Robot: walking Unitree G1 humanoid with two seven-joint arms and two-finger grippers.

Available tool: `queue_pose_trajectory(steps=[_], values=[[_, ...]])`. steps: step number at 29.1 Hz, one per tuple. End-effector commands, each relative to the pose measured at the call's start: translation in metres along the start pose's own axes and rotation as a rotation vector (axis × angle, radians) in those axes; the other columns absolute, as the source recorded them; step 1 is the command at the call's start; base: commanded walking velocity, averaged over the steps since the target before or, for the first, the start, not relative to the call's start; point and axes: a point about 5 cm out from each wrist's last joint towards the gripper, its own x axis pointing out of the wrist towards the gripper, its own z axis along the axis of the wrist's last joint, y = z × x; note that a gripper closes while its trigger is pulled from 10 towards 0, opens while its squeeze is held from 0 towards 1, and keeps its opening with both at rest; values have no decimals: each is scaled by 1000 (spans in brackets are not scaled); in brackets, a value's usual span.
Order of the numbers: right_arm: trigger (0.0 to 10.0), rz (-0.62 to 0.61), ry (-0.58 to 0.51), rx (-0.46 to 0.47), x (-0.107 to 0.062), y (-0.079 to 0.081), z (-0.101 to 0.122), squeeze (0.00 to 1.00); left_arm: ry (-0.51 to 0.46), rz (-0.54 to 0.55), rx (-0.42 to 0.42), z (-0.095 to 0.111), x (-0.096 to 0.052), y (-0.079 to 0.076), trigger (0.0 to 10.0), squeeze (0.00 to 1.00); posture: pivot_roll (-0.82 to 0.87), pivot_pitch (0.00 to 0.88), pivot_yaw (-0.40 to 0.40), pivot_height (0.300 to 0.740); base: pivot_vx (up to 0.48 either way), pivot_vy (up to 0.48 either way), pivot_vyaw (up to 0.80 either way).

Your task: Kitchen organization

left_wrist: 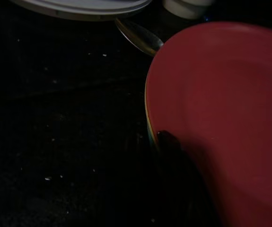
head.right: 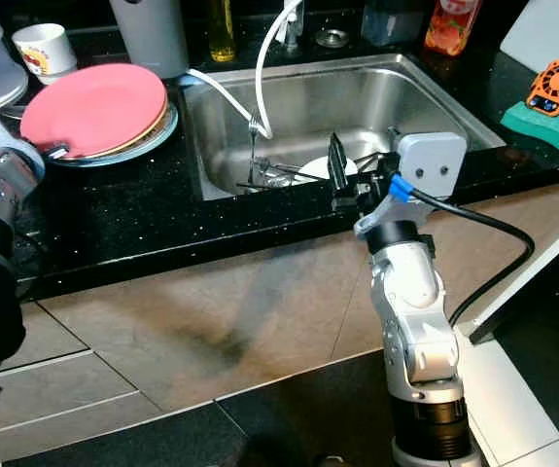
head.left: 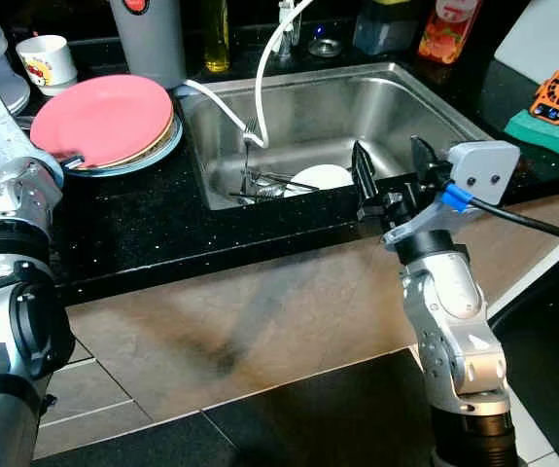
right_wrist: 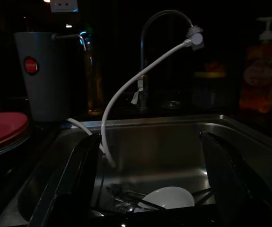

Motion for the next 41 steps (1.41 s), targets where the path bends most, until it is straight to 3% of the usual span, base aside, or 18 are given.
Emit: queue_pose_trajectory(steps=[1, 3, 4, 5, 13, 14, 15, 16, 18, 19, 20, 24, 34, 35, 36, 37, 41], values=[[10000, 3, -6, -10, 0, -2, -1, 0, 13, 35, -30, 0, 1, 8, 10000, 1000, 79, 68, 12, 740, 0, 0, 0], [10000, 3, -7, -10, 0, -2, -1, 0, 2, 33, -46, 3, 0, 8, 10000, 1000, 78, 67, 12, 740, 0, 0, 0], [10000, 3, -7, -11, 0, -2, -1, 0, -22, 21, -66, 7, 0, 6, 10000, 0, 78, 67, 12, 740, 0, 0, 0], [10000, 3, -7, -12, 0, -2, -1, 0, -46, -9, -113, 14, -2, 3, 10000, 0, 78, 68, 12, 740, 0, 0, 0], [10000, -1, -10, -12, 0, -2, -1, 0, -9, -28, -184, 12, -1, 1, 10000, 0, 73, 70, 11, 740, 0, 0, 0], [10000, -1, -9, -13, 0, -2, -1, 0, -2, -31, -188, 11, 0, 0, 10000, 769, 72, 70, 9, 740, 0, 0, 0], [10000, -1, -9, -13, 0, -2, -1, 0, -2, -31, -188, 11, 0, 0, 10000, 769, 72, 70, 9, 740, 0, 0, 0], [10000, -2, -9, -13, 0, -2, -1, 0, 8, -32, -190, 8, 0, -2, 10000, 1000, 72, 70, 9, 740, 0, 0, 0], [10000, -3, -9, -14, 0, -3, -1, 0, 20, -34, -193, 5, 0, -5, 10000, 906, 72, 70, 9, 740, 0, 0, 0], [10000, -4, -9, -14, 0, -3, -1, 0, 25, -42, -202, 3, 0, -8, 10000, 514, 72, 75, 7, 740, 0, 0, 0], [10000, -4, -9, -14, 0, -3, -1, 0, 30, -47, -209, 2, 0, -10, 10000, 0, 72, 75, 7, 740, 0, 0, 0], [10000, -5, -9, -14, 0, -2, -1, 0, 43, -62, -231, 1, 0, -15, 10000, 0, 69, 83, 8, 740, 0, 0, 0], [10000, -13, -2, -14, -3, -2, -1, 0, 104, -115, -403, -4, -1, -30, 10000, 0, 56, 106, 11, 740, 0, 0, 0], [10000, -14, -2, -14, -3, -2, -1, 0, 112, -113, -423, -4, -1, -30, 4902, 0, 55, 107, 12, 740, 0, 0, 0], [10000, -16, -2, -15, -3, -3, -1, 0, 116, -110, -434, -5, -1, -30, 4902, 0, 54, 108, 12, 740, 0, 0, 0], [10000, -17, -1, -15, -4, -3, -1, 0, 119, -106, -443, -5, -1, -29, 0, 0, 54, 109, 14, 740, 0, 0, 0], [10000, -23, 3, -15, -4, -3, -1, 0, 128, -102, -472, -6, -1, -29, 0, 0, 57, 111, 11, 740, 0, 0, 0]])
